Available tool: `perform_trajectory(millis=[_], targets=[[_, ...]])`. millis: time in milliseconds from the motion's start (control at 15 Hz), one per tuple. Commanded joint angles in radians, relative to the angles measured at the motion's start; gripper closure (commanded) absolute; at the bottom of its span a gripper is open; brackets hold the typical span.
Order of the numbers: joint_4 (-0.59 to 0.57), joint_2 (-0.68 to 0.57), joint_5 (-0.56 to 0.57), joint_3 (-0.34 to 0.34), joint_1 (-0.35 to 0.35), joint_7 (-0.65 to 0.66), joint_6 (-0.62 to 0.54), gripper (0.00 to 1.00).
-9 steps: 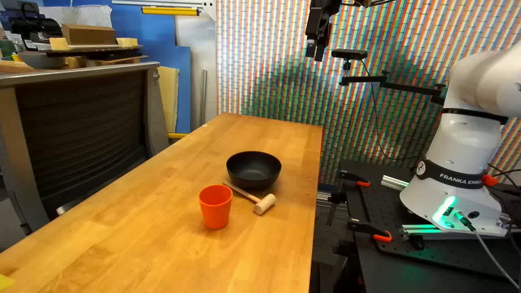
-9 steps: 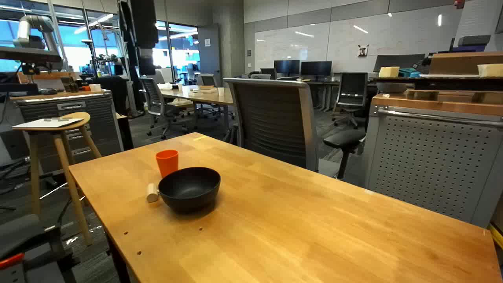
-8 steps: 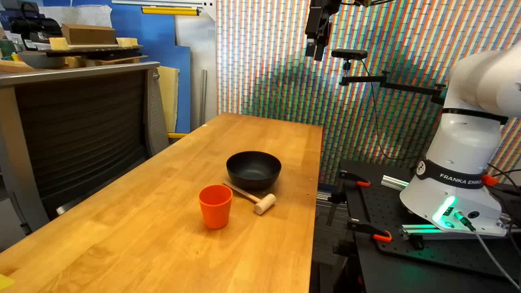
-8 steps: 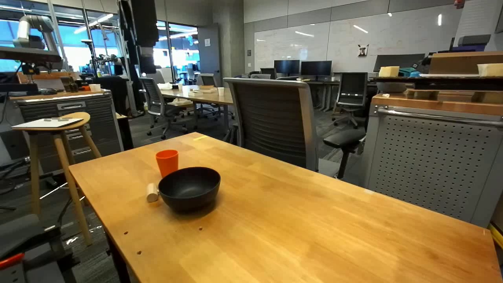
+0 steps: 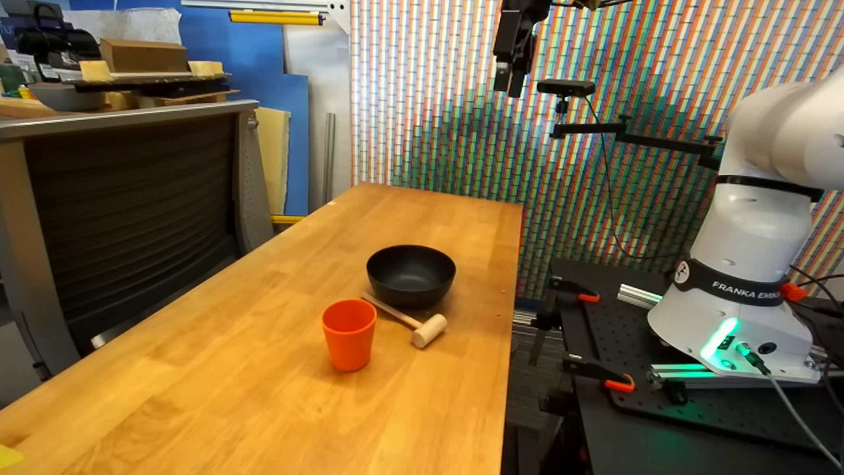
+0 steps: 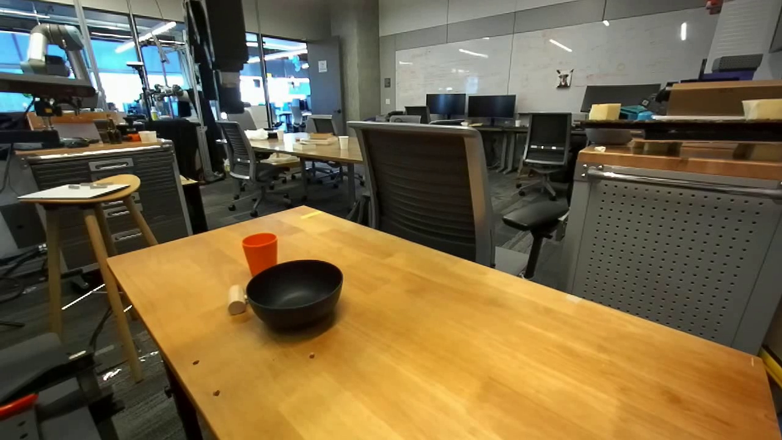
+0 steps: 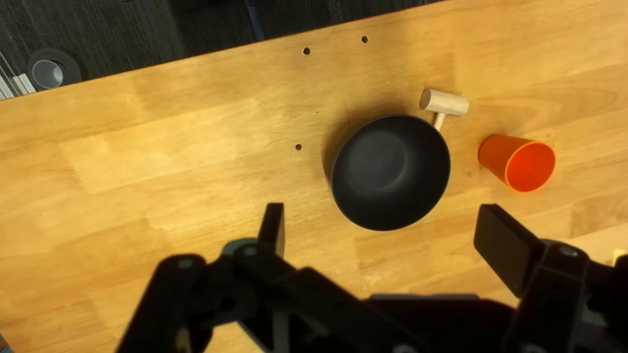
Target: Put the cup in the bowl
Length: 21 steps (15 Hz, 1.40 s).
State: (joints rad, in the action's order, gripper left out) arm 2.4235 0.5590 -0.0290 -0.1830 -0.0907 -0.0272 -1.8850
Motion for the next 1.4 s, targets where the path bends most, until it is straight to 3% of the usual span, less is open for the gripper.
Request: perform_trajectory(millis=[0,333,733,1000,1333], targets=[[0.021,-0.055,0.043,0.083,-0.012,0.068,-0.097,0.00],[0.044,-0.200,0.095,0.245,0.032,0.228,-0.331,0.00],[0.005,-0.410,0.196,0.386,0.103,0.383,-0.476,0.00],[-0.036,-0.550,0.280,0.413,0.153,0.487,-0.524,0.00],[-0.102,-0.709,0.377,0.382,0.234,0.639,-0.586,0.00]])
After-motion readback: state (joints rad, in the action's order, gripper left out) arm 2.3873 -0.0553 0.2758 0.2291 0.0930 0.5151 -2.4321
